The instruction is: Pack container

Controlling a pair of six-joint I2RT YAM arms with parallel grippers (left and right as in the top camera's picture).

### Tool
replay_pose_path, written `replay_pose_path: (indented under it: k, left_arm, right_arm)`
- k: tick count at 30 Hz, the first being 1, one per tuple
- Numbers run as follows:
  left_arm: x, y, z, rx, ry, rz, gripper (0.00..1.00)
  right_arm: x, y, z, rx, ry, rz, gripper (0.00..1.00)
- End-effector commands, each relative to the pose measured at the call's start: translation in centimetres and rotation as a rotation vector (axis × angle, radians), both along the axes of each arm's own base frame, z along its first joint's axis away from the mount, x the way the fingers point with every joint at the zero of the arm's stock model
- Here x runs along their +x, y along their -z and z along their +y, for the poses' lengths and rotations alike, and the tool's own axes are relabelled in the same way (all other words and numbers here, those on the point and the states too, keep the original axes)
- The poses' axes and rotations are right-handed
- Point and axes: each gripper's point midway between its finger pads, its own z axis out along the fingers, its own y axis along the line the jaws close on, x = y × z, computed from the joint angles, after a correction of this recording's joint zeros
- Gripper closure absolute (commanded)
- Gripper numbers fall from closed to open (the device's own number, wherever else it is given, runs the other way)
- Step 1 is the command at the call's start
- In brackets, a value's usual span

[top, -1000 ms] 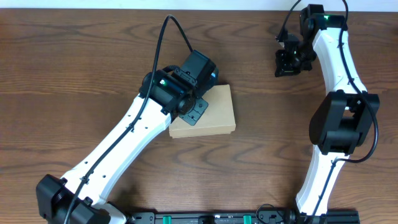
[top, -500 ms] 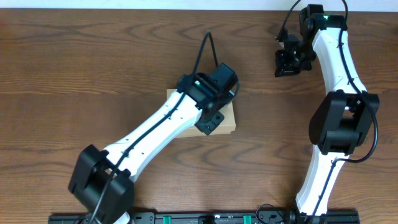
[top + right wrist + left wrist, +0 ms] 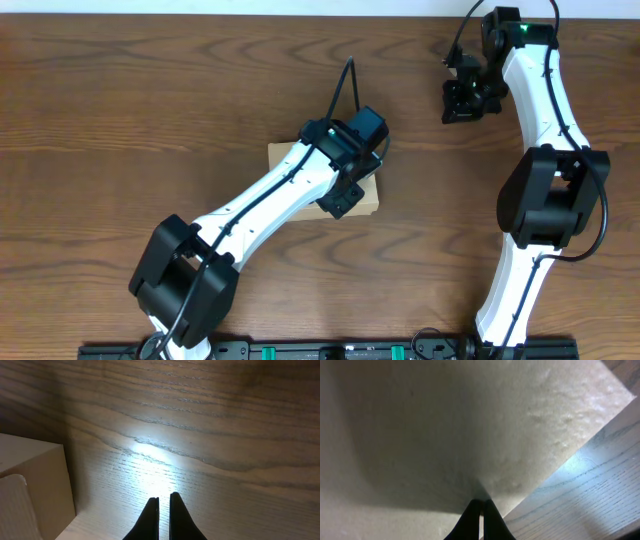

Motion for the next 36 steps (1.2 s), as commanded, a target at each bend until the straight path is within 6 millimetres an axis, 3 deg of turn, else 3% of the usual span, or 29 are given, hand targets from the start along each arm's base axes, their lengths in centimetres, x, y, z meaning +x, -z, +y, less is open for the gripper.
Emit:
replay_pose_path:
  k: [1, 17, 21, 27, 33, 36]
  left_arm:
    - [-0.2, 2.2, 0.1, 0.036, 0.021, 0.047, 0.94]
    - [-1.3, 3.1, 0.6, 0.049, 0.017, 0.089, 0.94]
    - [-1.1, 2.1, 0.4, 0.034, 0.02, 0.065, 0.93]
    - [0.6, -1.4, 2.0, 0.08, 0.007, -0.071, 0.88]
    - [3.7, -5.7, 3.9, 0.026, -0.086, -0.224, 0.63]
    - [5.7, -7.6, 6.0, -0.023, -0.207, -0.28, 0.4]
  right_arm:
    - [0.5, -1.7, -0.2, -0.005, -0.011, -0.05, 0.99]
    - [0.5, -1.7, -0.2, -0.005, -0.012, -0.05, 0.98]
    - [0.5, -1.7, -0.2, -0.006, -0.012, -0.05, 0.99]
    - [0.5, -1.7, -0.2, -0.005, -0.012, -0.05, 0.98]
    - [0.5, -1.7, -0.2, -0.005, -0.012, -0.05, 0.99]
    - [0.6, -1.7, -0.2, -0.006, -0.012, -0.054, 0.98]
